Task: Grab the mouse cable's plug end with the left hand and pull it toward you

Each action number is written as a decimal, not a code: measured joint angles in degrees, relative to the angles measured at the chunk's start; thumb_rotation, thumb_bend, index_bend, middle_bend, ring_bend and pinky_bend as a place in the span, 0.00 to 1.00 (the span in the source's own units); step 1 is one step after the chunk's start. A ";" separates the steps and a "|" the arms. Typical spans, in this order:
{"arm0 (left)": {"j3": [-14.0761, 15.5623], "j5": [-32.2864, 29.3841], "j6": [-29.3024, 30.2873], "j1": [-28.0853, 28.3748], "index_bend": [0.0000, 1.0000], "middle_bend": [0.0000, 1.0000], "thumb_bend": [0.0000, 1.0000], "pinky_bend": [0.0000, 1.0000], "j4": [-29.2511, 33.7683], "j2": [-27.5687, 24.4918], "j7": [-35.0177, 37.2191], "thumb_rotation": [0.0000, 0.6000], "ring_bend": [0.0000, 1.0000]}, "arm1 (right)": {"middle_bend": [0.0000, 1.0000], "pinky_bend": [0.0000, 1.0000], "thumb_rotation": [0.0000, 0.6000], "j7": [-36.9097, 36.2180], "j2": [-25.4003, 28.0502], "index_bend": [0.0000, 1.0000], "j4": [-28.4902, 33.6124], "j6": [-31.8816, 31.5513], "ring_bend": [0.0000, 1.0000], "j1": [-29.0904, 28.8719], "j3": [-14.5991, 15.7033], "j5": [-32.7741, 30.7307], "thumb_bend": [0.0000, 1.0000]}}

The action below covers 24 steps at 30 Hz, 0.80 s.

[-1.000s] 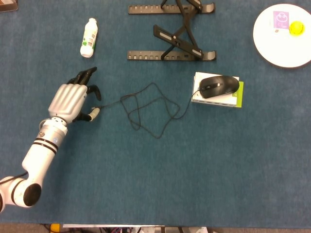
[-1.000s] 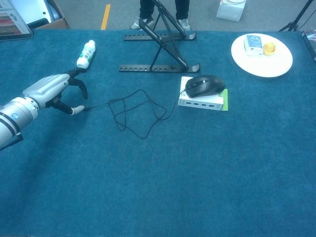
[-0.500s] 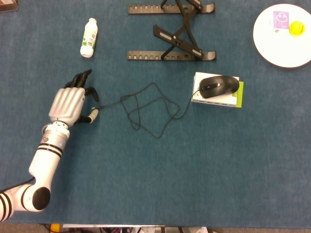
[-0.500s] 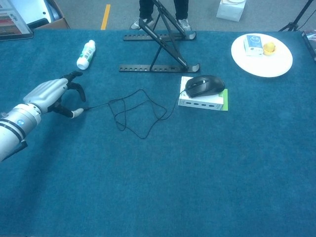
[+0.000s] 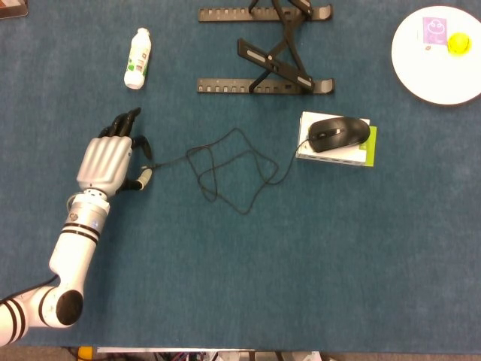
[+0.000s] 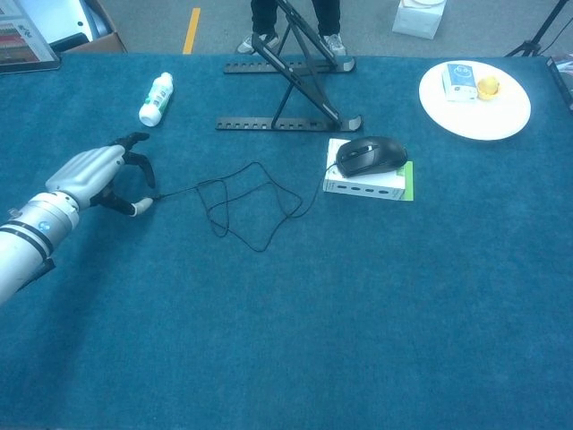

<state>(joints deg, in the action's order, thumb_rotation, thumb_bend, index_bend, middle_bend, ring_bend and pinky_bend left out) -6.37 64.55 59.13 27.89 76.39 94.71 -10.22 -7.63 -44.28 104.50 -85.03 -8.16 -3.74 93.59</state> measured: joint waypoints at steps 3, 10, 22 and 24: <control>0.06 0.41 0.36 -0.10 0.48 0.00 0.31 0.02 -0.82 0.51 -0.21 1.00 0.00 | 0.20 0.08 1.00 -0.08 -0.04 0.32 -0.09 -0.03 0.11 0.01 0.01 0.01 0.38; 0.25 0.94 0.30 -0.20 0.48 0.00 0.31 0.00 -1.55 0.95 -0.45 1.00 0.00 | 0.20 0.08 1.00 -0.15 -0.12 0.32 -0.19 0.02 0.11 0.01 0.01 -0.05 0.38; 0.14 1.16 0.16 -0.37 0.51 0.00 0.31 0.00 -2.44 1.59 -0.62 1.00 0.00 | 0.20 0.08 1.00 -0.32 -0.14 0.32 -0.27 0.02 0.11 0.01 0.02 -0.06 0.38; 0.14 1.28 0.17 -0.38 0.51 0.00 0.31 0.00 -2.64 1.75 -0.63 1.00 0.00 | 0.20 0.08 1.00 -0.35 -0.15 0.32 -0.30 0.03 0.11 0.01 0.02 -0.09 0.38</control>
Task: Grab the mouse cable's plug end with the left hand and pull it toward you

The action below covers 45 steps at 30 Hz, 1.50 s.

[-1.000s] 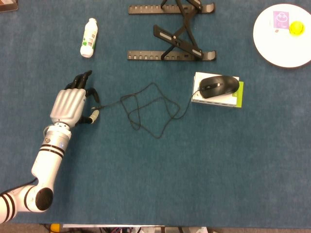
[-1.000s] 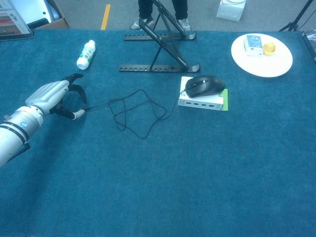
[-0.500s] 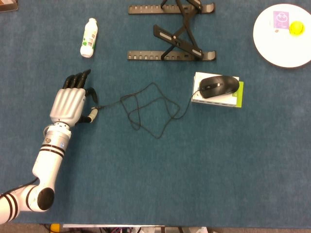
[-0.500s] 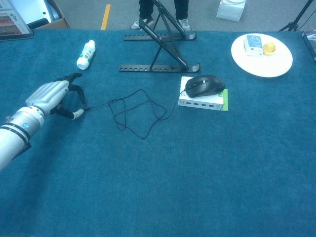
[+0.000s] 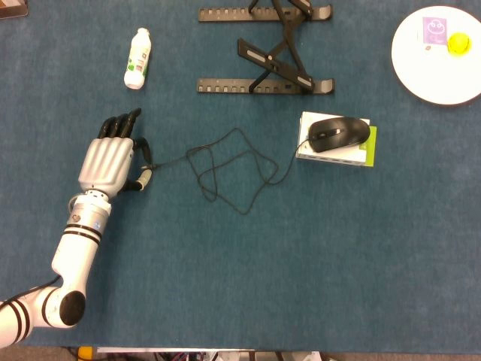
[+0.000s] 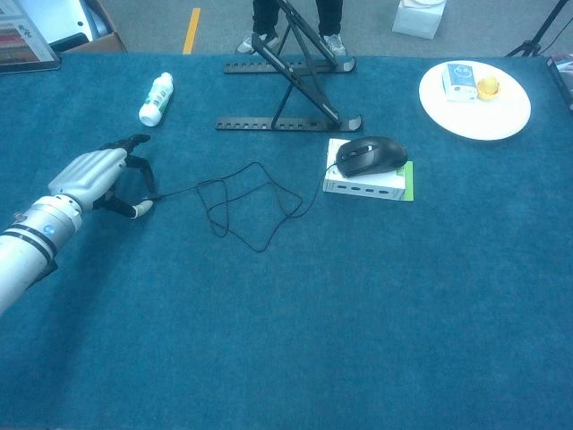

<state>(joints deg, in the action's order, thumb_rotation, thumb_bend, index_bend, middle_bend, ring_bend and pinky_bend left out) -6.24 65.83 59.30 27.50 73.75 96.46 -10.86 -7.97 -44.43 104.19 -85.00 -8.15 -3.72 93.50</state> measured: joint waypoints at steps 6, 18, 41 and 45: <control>-0.02 0.12 -0.16 -0.05 0.53 0.00 0.31 0.00 -0.44 0.37 -0.01 1.00 0.00 | 0.20 0.08 1.00 -0.16 0.03 0.32 -0.07 -0.17 0.11 0.09 0.01 -0.01 0.38; -0.36 0.33 -0.47 0.13 0.55 0.00 0.31 0.00 -1.23 0.96 0.01 1.00 0.00 | 0.20 0.08 1.00 -0.54 -0.06 0.32 -0.43 -0.42 0.11 0.32 0.08 -0.07 0.38; -0.13 2.30 0.93 -0.46 0.57 0.00 0.32 0.00 -1.03 0.78 0.70 1.00 0.00 | 0.20 0.08 1.00 -0.84 -0.44 0.32 -0.85 -0.44 0.11 0.45 0.17 -0.17 0.38; 0.16 3.86 2.53 -0.78 0.57 0.00 0.32 0.00 0.77 0.20 0.54 1.00 0.00 | 0.20 0.08 1.00 -0.88 -0.49 0.32 -0.87 -0.48 0.11 0.46 0.19 -0.08 0.38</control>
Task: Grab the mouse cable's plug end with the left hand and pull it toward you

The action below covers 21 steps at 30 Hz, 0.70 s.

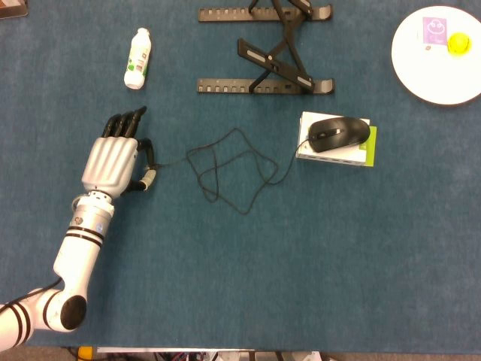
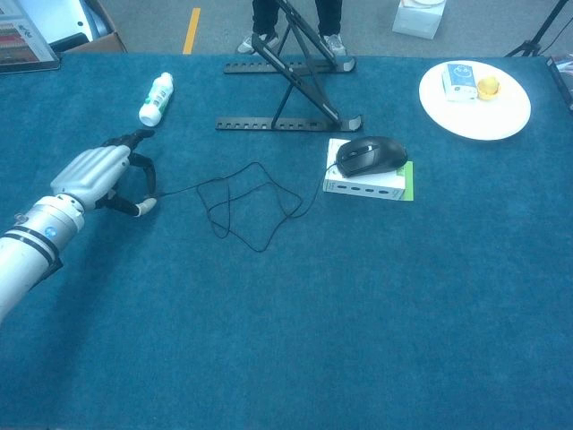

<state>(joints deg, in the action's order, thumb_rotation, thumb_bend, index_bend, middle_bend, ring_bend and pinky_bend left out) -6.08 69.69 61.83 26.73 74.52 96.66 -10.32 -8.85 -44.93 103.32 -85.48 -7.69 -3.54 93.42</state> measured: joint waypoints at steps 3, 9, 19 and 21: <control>0.29 1.42 1.39 -0.33 0.57 0.00 0.32 0.00 2.05 -0.69 -0.01 1.00 0.00 | 0.20 0.08 1.00 -0.01 -0.01 0.32 0.01 -0.14 0.11 0.06 -0.01 0.01 0.38; 1.28 5.92 5.30 -1.33 0.57 0.00 0.32 0.00 9.01 -3.48 0.40 1.00 0.00 | 0.20 0.08 1.00 -0.09 -0.02 0.32 -0.02 -0.42 0.11 0.22 0.02 0.10 0.38; 4.39 17.40 13.50 -3.97 0.58 0.00 0.32 0.00 23.93 -11.00 2.51 1.00 0.00 | 0.20 0.08 1.00 -0.26 -0.10 0.32 0.01 -1.21 0.11 0.55 0.09 0.61 0.38; 5.32 20.03 14.93 -4.53 0.58 0.00 0.32 0.00 26.50 -12.47 3.24 1.00 0.00 | 0.20 0.08 1.00 -0.27 -0.01 0.32 0.10 -1.38 0.11 0.61 0.07 0.66 0.38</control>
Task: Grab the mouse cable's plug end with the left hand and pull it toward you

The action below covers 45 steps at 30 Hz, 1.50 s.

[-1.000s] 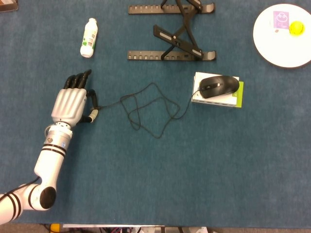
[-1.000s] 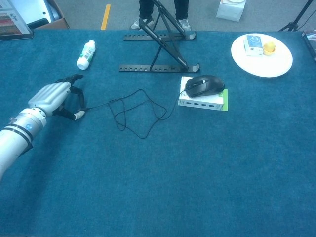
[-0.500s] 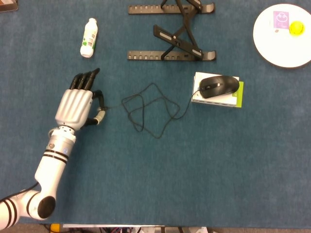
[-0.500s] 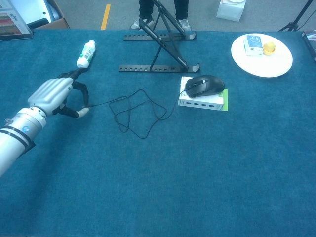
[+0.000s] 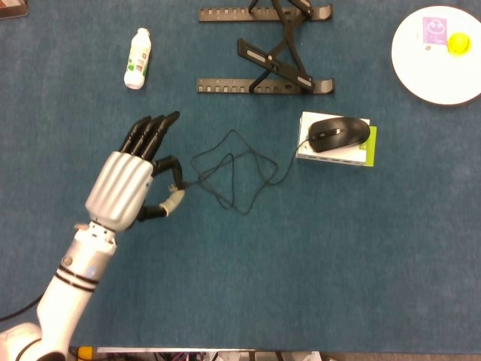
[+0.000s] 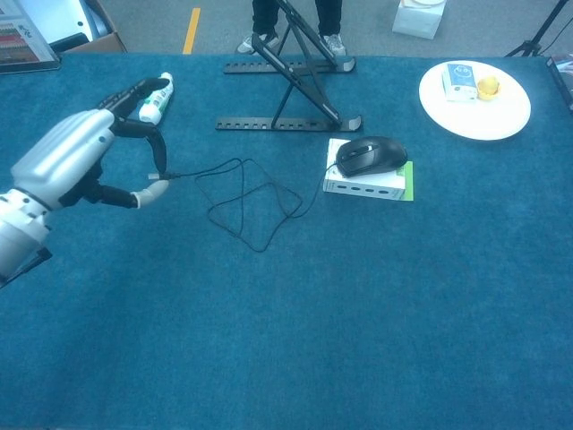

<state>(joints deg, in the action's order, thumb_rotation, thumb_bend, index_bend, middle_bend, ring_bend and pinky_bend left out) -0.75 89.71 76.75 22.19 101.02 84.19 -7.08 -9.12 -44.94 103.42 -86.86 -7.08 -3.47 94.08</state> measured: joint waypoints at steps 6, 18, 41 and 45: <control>2.98 7.41 3.79 -1.58 0.58 0.00 0.32 0.00 6.49 -4.50 4.15 1.00 0.00 | 0.20 0.08 1.00 -0.12 0.24 0.32 0.24 -0.60 0.11 0.26 -0.04 0.22 0.38; 10.65 22.94 9.68 -2.22 0.58 0.00 0.32 0.00 12.65 -16.17 24.81 1.00 0.00 | 0.20 0.08 1.00 0.10 0.73 0.32 1.04 -1.45 0.11 0.57 -0.06 0.99 0.38; 16.92 38.69 17.49 -5.62 0.59 0.00 0.32 0.00 11.75 -21.15 30.12 1.00 0.00 | 0.20 0.08 1.00 1.06 1.45 0.32 3.02 -1.36 0.11 0.52 -0.20 1.19 0.38; 17.01 38.03 16.12 -6.17 0.59 0.00 0.32 0.00 10.89 -18.74 29.83 1.00 0.00 | 0.20 0.08 1.00 0.60 1.79 0.32 3.13 -0.90 0.11 0.27 -0.32 0.91 0.38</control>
<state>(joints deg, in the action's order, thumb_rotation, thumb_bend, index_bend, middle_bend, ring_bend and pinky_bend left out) 16.26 127.74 92.88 16.02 111.91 65.46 22.76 -8.52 -43.15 106.55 -87.76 -6.81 -3.79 95.00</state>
